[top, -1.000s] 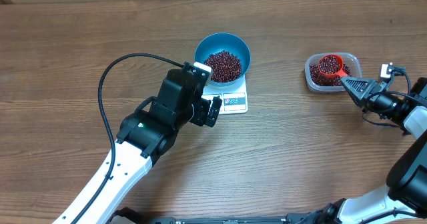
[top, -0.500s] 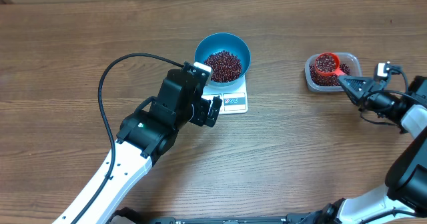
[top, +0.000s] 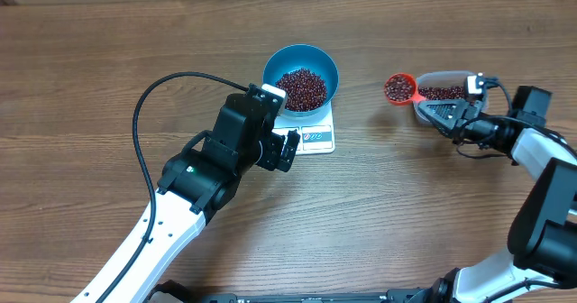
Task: Scoop item into bowl and weigh 150g on scale
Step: 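Lift the filled scoop and move it left over the teal bowl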
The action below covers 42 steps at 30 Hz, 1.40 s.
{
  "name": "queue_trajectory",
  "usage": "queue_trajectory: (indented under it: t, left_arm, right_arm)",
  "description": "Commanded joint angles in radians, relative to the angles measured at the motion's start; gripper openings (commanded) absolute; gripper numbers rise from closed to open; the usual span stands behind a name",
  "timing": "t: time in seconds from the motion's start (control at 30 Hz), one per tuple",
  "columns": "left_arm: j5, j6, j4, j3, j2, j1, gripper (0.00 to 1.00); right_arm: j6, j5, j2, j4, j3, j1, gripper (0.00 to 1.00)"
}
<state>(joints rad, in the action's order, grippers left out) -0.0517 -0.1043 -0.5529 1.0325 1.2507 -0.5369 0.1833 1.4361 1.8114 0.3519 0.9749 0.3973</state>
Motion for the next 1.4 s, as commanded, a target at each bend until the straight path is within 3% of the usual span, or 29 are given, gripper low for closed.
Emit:
queue_trajectory:
  t: [0.0,0.2,0.9,1.17,1.37]
  left_arm:
    - [0.012,0.012,0.003,-0.001,0.004,0.0,1.0]
    - [0.012,0.012,0.003,-0.001,0.004,0.0,1.0]
    - [0.012,0.012,0.003,-0.001,0.004,0.0,1.0]
    - [0.012,0.012,0.003,-0.001,0.004,0.0,1.0]
    - [0.012,0.012,0.003,-0.001,0.004,0.0,0.99]
  right_arm:
    - [0.0,0.032,0.013,-0.008,-0.005,-0.032,0.04]
    - [0.018,0.031,0.013,-0.035,-0.005,-0.071,0.04]
    - [0.324,-0.095,0.013,-0.348,-0.005,-0.244,0.04]
    - [0.439,-0.154,0.013,-0.507,-0.005,-0.326,0.04]
    - [0.445,-0.192,0.013,-0.664,-0.005,-0.377,0.04]
